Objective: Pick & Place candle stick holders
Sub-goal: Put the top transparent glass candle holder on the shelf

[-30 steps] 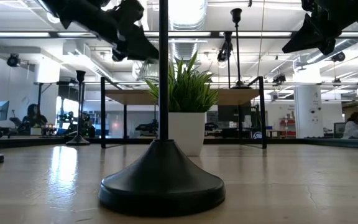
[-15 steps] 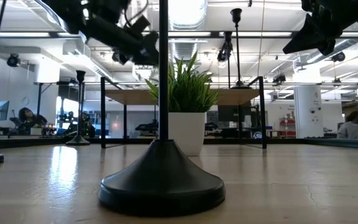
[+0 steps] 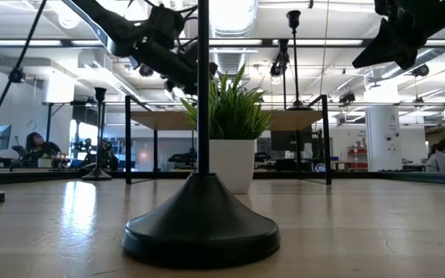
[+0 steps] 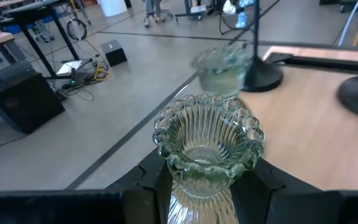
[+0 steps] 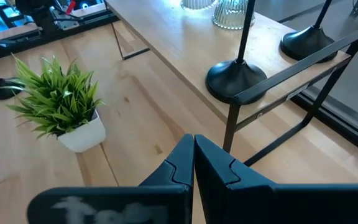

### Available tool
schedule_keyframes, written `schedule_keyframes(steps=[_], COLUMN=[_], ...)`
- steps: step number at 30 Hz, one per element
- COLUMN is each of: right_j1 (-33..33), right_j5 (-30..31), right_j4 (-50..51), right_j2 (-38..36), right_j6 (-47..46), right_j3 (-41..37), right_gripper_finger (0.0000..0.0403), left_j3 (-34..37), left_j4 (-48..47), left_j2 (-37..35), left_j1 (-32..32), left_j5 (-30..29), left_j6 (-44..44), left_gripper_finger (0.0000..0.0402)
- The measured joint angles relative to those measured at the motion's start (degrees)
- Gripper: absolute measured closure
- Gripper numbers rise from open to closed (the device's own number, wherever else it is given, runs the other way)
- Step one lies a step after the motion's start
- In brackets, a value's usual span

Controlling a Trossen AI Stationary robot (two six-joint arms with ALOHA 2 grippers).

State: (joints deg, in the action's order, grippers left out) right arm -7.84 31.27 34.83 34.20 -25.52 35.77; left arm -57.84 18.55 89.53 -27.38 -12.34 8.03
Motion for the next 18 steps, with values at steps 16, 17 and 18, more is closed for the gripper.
schedule_keyframes(steps=[16,17,18], right_j1=[0.0,0.0,0.0], right_j5=[0.02,0.02,0.02], right_j4=[0.75,0.72,0.71], right_j2=[0.0,0.0,0.0], right_j6=[-0.02,-0.02,-0.02], right_j3=[0.0,0.0,0.0], right_gripper_finger=[0.0394,0.0394,0.0394], left_j3=[-0.75,-0.77,-0.77], left_j4=[1.57,1.57,1.59], left_j2=[1.97,1.97,1.97], left_j1=[-2.23,-2.31,-2.45], left_j5=[1.18,1.18,1.18], left_j6=[-0.52,-0.52,-0.52], left_gripper_finger=[0.0277,0.0277,0.0277])
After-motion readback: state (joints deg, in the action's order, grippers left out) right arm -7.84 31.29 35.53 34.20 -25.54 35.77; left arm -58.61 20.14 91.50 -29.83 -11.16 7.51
